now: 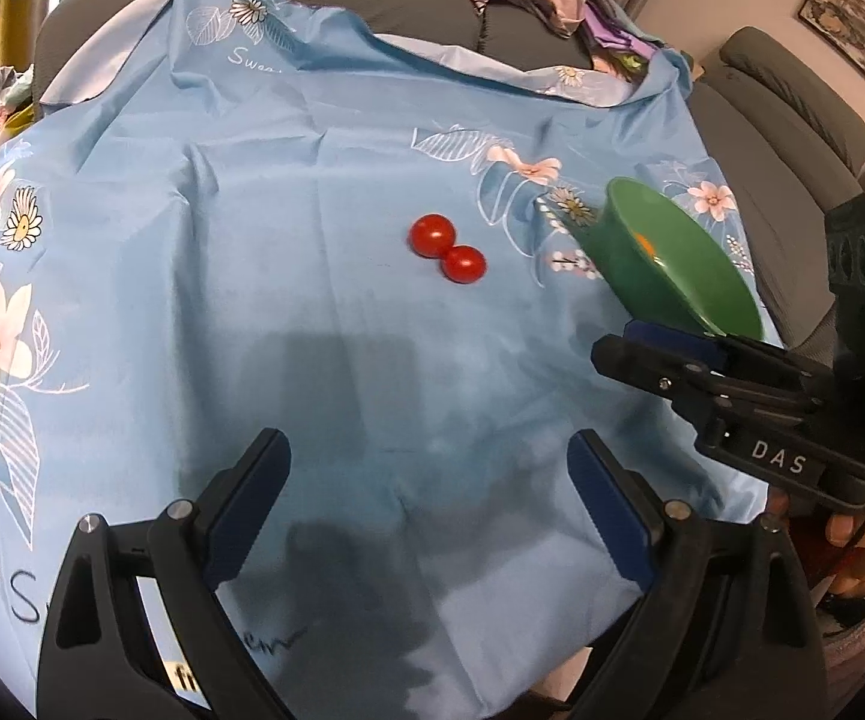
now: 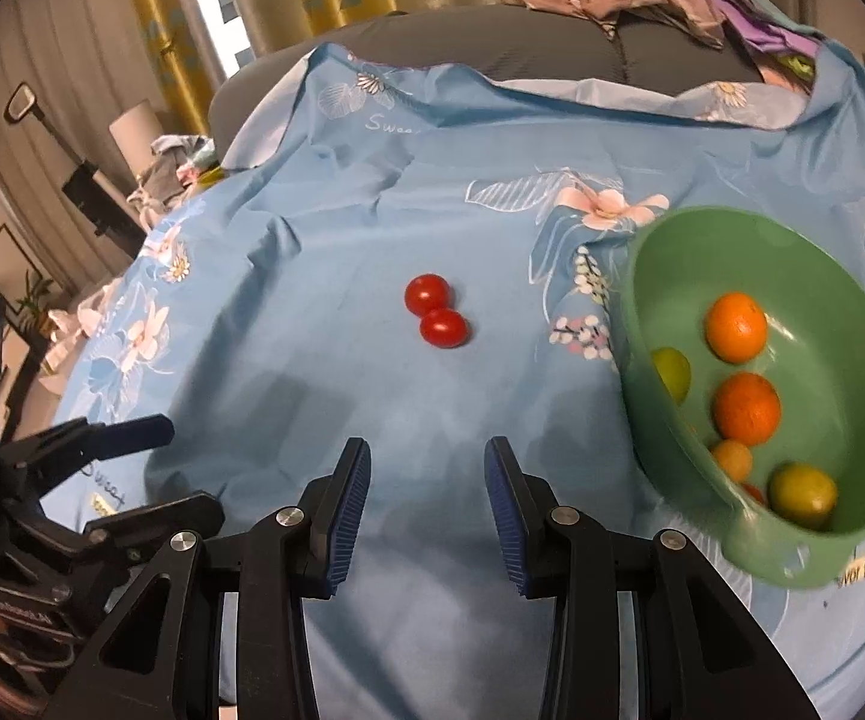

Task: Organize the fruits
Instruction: 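Move both tools toward the last two red cherry tomatoes, then grasp one remaining red cherry tomato with each tool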

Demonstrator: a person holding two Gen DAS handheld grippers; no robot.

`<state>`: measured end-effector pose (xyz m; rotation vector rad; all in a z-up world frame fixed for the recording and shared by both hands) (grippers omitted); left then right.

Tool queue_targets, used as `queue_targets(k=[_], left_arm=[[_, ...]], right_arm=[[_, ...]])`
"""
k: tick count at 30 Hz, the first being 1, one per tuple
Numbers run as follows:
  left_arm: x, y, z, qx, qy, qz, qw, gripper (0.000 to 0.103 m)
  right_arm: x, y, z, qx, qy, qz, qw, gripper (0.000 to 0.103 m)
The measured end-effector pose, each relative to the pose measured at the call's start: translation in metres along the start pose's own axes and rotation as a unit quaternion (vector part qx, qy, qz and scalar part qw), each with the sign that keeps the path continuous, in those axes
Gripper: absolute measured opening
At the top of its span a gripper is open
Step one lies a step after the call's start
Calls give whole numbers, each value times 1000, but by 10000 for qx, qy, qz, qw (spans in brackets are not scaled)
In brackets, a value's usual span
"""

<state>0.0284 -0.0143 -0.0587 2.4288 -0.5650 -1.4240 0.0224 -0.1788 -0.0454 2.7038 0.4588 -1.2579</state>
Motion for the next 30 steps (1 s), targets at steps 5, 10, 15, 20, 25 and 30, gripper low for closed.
queue_targets(k=[5,10,15,20,25,30], left_arm=[[6,-3,-14,4,38,-11,10000,94],[11,-10,-24,-17,60,-83,9999,94],[18,-15,-30,-31,13,-125,9999,94],[23,-17,-37,-32,-1,-148,9999,94],[26,-15,-42,6,25,-164,9999,94],[32,-15,-49,-2,27,-233,9997,94]], right_arm=[[26,1,-22,-290,8,57,9996,40],[58,4,-39,-450,-153,106,9988,40],[88,3,-51,-693,-503,264,9960,40],[101,5,-56,-763,-624,154,9950,40],[110,10,-54,-666,-683,36,9954,38],[105,17,-52,-491,-584,-8,9971,32]])
Point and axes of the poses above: each gripper's, at about its wrist camera, not at the fingertips, and x roughly the way its jaws point, y to its right, z to its underside, the point moved 2 cm from there along x, roughly the way its jaws point, and after that the axes turned 12 degrees about -x, right-handed, at the moved point
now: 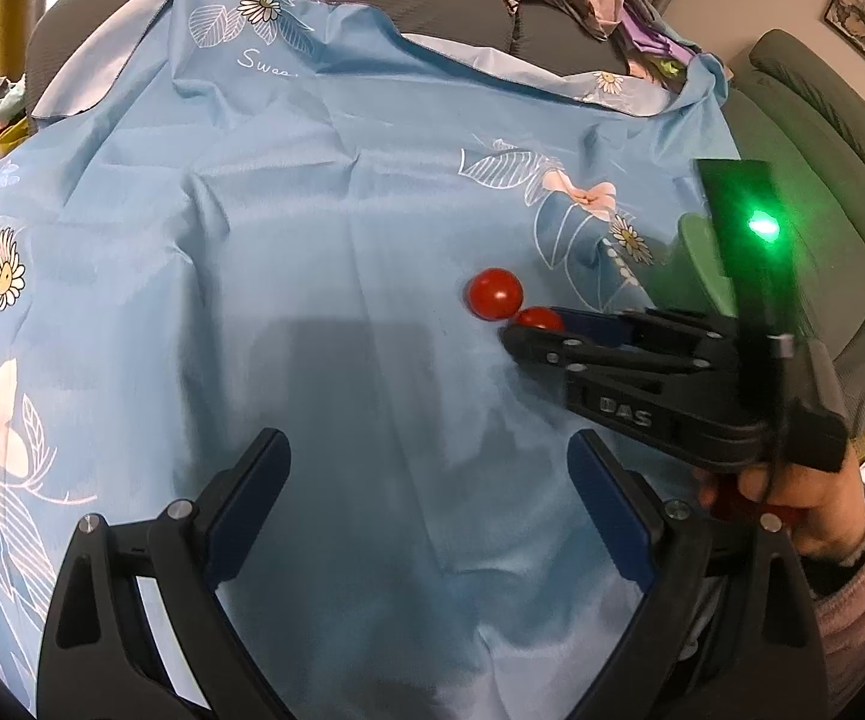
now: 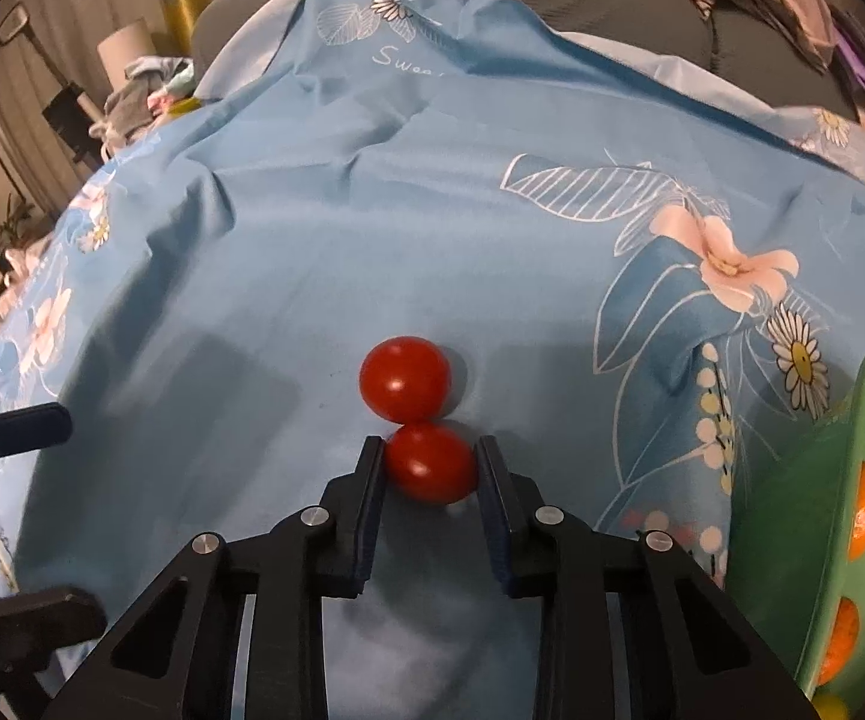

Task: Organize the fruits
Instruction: 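Grasp one remaining red cherry tomato with each tool, then carry both red cherry tomatoes over the green bowl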

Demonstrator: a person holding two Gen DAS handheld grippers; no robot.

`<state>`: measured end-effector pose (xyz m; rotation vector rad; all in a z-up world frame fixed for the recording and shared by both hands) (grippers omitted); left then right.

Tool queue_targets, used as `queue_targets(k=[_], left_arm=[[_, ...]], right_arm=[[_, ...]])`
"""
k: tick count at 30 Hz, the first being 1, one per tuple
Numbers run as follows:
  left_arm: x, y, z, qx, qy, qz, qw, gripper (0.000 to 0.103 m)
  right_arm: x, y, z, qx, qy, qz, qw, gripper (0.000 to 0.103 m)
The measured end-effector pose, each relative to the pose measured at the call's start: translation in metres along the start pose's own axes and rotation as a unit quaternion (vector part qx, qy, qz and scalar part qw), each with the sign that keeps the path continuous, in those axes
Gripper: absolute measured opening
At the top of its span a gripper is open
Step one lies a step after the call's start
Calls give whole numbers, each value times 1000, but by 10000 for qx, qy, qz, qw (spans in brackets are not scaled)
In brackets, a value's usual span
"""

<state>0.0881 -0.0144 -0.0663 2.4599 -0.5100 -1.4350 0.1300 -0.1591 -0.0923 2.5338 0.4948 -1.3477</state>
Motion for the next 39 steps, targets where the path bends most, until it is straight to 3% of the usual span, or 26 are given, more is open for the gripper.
queue_targets(k=[8,11,19,23,24,32,39], left_arm=[[25,22,-26,238,120,-132,9996,93],[45,37,-34,438,117,-198,9988,90],[92,64,-47,844,40,-566,9948,64],[102,63,-49,784,-123,-596,9951,35],[103,63,-50,808,-146,-625,9947,33],[105,66,-47,849,-174,-714,9937,31],[78,85,-37,944,-42,-452,9945,31]], right_arm=[[-75,20,14,520,1029,46,9933,32],[-91,32,21,733,1211,-61,9899,32],[-103,50,34,916,1366,-99,9863,32],[-105,58,42,1013,1410,-155,9847,32],[-105,59,43,1031,1420,-166,9843,32],[-110,62,50,1147,1460,-163,9825,32],[-119,69,58,1290,1531,-74,9797,32]])
Point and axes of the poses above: each gripper's, at about its wrist camera, not at the fingertips, and x roughly the way its jaws point, y to its right, z to its underside, the point moved 2 cm from there along x, roughly the way its jaws point, and after that the axes turned 12 degrees about -x, right-handed, at the moved point
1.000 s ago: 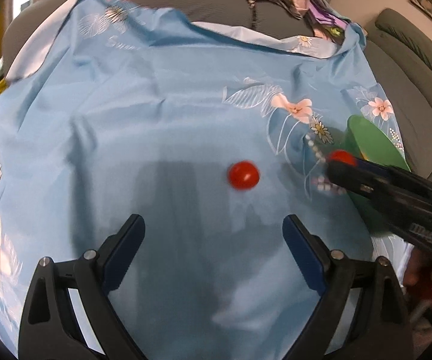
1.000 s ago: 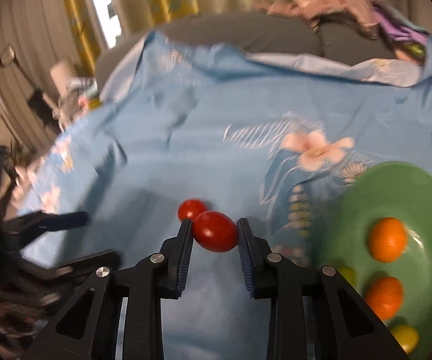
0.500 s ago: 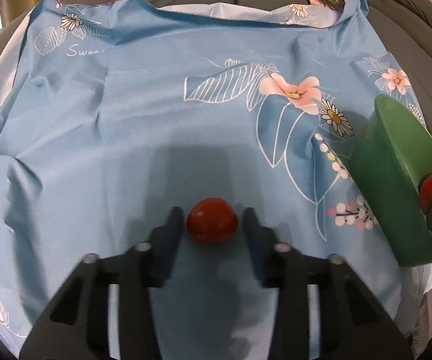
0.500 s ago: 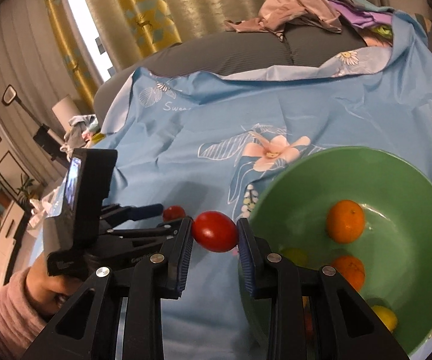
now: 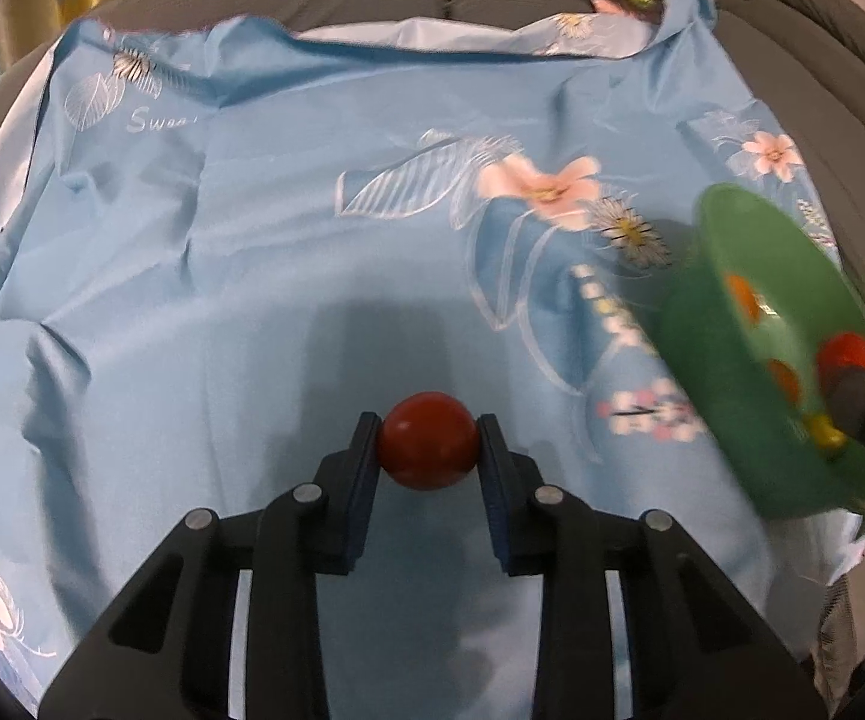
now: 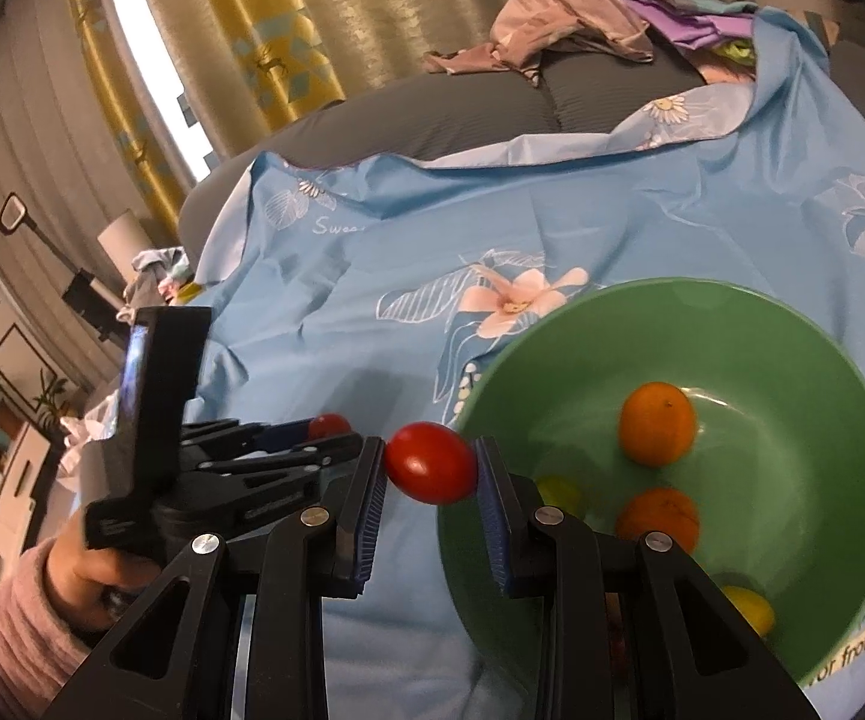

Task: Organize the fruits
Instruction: 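Carry both red cherry tomatoes over the green bowl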

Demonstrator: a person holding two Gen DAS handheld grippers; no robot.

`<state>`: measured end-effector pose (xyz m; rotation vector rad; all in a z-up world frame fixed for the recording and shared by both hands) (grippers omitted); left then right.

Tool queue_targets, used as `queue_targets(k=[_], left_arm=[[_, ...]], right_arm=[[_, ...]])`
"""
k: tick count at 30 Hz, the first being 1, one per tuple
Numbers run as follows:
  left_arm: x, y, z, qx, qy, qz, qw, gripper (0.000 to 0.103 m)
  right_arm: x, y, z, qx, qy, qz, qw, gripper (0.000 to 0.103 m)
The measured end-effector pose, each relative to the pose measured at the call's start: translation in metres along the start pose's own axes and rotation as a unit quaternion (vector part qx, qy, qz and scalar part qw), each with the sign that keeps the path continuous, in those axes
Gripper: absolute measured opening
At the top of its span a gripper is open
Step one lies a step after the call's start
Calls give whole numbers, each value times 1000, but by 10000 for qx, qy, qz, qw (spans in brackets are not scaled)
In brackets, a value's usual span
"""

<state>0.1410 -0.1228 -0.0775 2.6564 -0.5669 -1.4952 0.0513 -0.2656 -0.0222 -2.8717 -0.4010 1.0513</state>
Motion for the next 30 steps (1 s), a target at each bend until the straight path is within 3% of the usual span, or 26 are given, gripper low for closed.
queue_targets(k=[9,15,21,30], left_arm=[[-46,47,-2,393,385,401,9977,31],[-63,82,2,725,442,630,9944,31],[-57,116,9,1045,278,757,9912,31],[-25,147,19,1311,-127,587,9895,33]], right_arm=[[-25,15,8,171,158,135,9996,32],[-44,26,16,303,288,232,9989,32],[-51,44,28,407,135,559,9975,32],[-48,70,46,513,-302,956,9936,32]])
Point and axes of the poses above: each gripper's, at about its wrist camera, not at the fingertips, and x roughly the way its jaws point, y to its right, z to its underside, the point moved 2 cm from there along x, roughly the way its jaws point, and after that the axes turned 12 degrees about -x, right-handed, at the moved point
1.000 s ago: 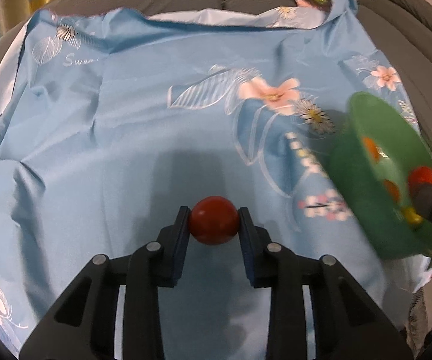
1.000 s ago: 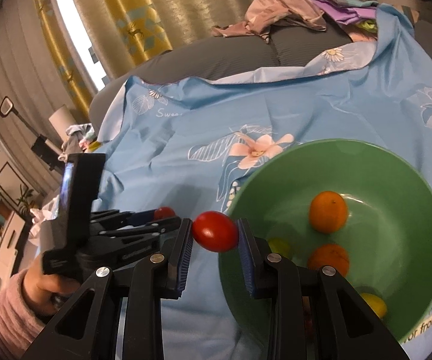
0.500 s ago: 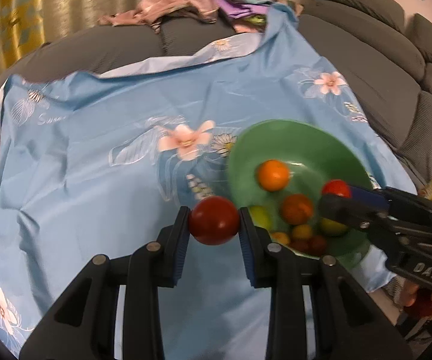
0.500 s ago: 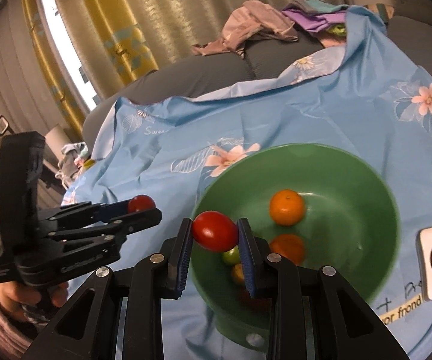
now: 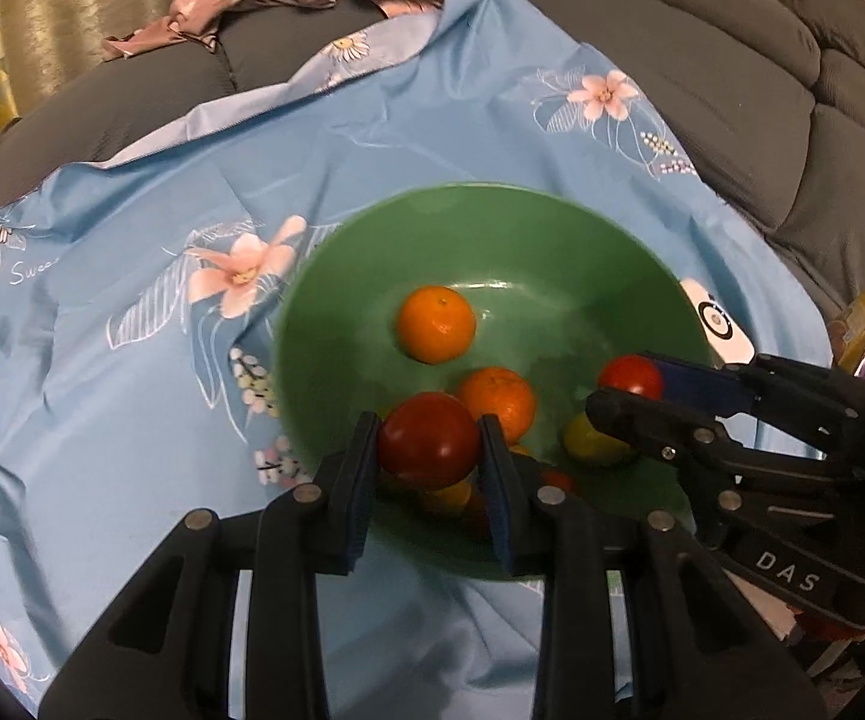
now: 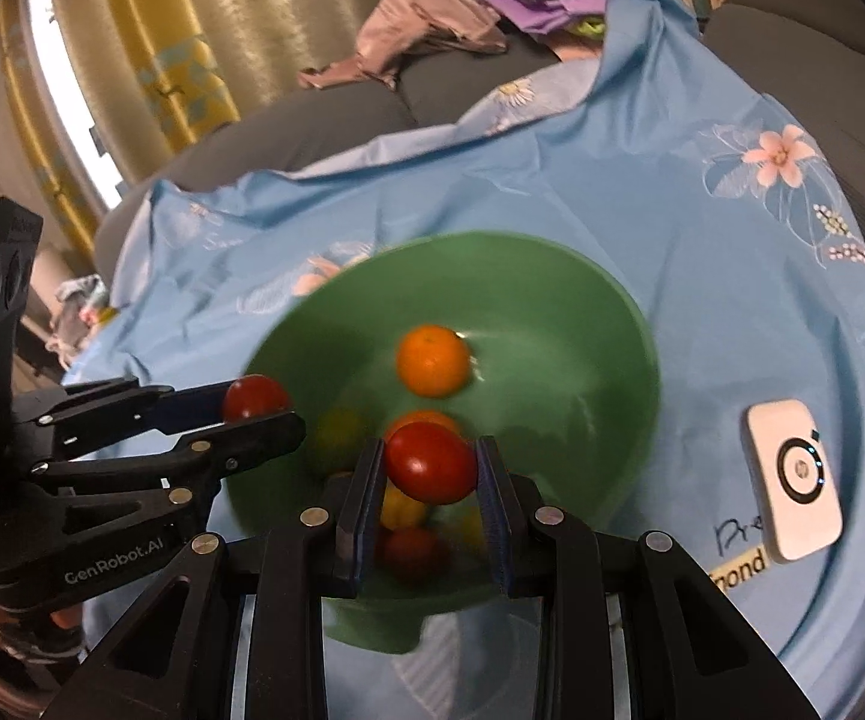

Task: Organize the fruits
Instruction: 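Carry both red cherry tomatoes over the green bowl, then open both tools to drop the red tomatoes into the bowl, then withdraw both open tools from the green bowl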

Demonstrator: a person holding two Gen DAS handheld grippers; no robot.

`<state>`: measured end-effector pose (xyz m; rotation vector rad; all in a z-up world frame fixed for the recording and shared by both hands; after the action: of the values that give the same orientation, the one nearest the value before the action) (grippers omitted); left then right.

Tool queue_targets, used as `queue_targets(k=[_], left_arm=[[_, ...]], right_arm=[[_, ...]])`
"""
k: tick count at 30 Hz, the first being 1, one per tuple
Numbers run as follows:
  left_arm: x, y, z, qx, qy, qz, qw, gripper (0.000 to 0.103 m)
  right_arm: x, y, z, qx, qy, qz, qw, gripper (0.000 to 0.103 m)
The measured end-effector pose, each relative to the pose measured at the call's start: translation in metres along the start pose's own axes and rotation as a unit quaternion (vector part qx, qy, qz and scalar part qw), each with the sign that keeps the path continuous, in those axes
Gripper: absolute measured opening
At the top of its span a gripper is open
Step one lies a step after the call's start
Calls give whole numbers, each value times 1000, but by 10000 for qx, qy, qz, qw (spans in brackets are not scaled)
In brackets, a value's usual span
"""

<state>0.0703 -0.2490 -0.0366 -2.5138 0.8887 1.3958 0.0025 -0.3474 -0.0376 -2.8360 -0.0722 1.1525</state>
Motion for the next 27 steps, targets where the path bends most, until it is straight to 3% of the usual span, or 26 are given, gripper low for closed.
queue_targets(k=[2,6,9,27], left_arm=[[2,0,-1,-21,-37,-27,10000,34],[-2,-1,-3,-52,0,-120,9999,60],[-8,-3,-5,-82,61,-202,9997,71],[-81,7,-15,-27,683,-565,9961,99]], right_arm=[[0,2,0,-19,-49,95,9999,32],[-3,6,-1,14,-59,155,9999,32],[-7,6,-4,-1,-66,218,9997,34],[-58,-6,-32,-253,36,356,9990,44]])
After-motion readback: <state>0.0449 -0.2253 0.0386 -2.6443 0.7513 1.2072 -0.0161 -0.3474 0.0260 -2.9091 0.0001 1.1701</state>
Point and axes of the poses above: each gripper's, at about its wrist camera, not at the fingertips, and x roughly the way its jaws point, y to its right, z to its underside, the point moved 2 cm from there along x, roughly the way its jaws point, and after that the axes turned 12 degrees about -x, right-handed, at the moved point
